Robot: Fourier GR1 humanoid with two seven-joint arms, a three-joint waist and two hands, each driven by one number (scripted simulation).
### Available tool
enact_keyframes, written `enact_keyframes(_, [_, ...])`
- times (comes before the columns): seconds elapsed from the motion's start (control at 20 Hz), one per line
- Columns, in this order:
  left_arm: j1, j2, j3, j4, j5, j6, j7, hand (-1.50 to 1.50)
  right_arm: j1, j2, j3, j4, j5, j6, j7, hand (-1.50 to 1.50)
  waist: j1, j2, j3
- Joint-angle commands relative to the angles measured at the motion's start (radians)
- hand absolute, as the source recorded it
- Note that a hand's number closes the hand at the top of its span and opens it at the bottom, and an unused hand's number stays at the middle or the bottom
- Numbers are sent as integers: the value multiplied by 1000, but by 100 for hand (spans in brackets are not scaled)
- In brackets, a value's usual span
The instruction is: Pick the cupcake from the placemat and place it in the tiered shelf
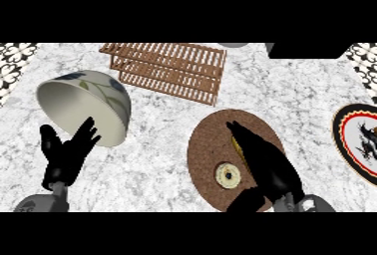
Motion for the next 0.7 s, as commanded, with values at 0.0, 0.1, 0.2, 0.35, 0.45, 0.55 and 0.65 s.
enact_keyframes(0.0, [4, 1, 12, 1, -22, -16, 22, 0, 18, 62, 45, -13, 113, 8, 74, -150, -1, 1, -2])
enact_keyframes(0.1, [76, -10, 18, -52, -16, -23, -3, 0, 118, 2, 32, -19, 129, -2, -22, -150, -1, 1, -2])
enact_keyframes(0.2, [37, -16, 39, -22, -22, -41, 7, 0, 98, 54, 32, 7, 174, 14, -9, -150, -1, 2, -2])
enact_keyframes(0.35, [23, -33, 34, -73, -51, -9, 67, 0, 45, 135, 13, 81, 201, 25, -6, -150, 0, 2, -2])
enact_keyframes(0.45, [-11, -26, 65, 8, -39, -44, 28, 0, 60, 168, 45, 160, 258, -38, -52, -150, 0, 2, -2])
enact_keyframes(0.55, [19, -49, 51, -16, -57, -39, 31, 0, 96, 154, 28, 187, 278, -42, -100, -150, 0, 2, -2])
enact_keyframes(0.65, [18, -61, 51, -12, -76, -51, 27, 0, 128, 158, 30, 106, 291, 16, -53, -150, -2, 2, -2])
